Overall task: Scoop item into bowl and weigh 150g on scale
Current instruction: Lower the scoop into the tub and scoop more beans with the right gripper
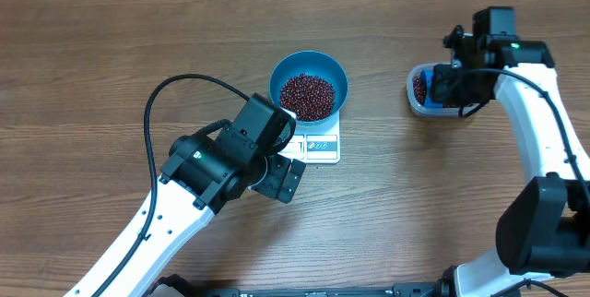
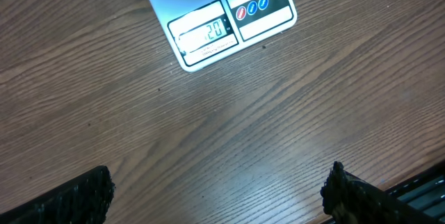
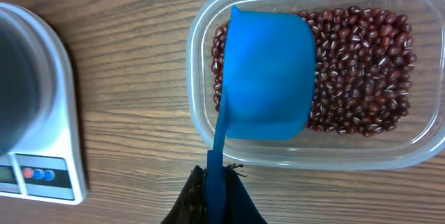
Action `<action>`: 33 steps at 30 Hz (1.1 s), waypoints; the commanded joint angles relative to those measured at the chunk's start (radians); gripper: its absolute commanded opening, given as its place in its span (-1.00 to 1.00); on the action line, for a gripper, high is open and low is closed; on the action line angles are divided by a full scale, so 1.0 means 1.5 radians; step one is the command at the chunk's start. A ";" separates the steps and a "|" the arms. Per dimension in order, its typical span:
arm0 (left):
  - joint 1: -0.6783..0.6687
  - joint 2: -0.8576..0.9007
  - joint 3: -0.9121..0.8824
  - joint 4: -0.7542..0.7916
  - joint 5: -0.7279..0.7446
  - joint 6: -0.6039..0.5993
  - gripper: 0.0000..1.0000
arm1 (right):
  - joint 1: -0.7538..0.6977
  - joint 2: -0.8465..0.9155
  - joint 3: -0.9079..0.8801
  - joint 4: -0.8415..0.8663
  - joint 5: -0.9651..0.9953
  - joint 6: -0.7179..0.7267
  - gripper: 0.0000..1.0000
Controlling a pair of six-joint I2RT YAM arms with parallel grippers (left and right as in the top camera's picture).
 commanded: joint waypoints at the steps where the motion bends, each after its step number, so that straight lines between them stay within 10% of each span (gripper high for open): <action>1: 0.004 -0.013 0.005 0.000 0.006 -0.009 0.99 | -0.013 -0.023 0.015 -0.005 -0.085 0.000 -0.93; 33: 0.004 -0.013 0.005 0.000 0.006 -0.009 0.99 | -0.116 -0.023 0.014 -0.024 -0.209 -0.003 -0.92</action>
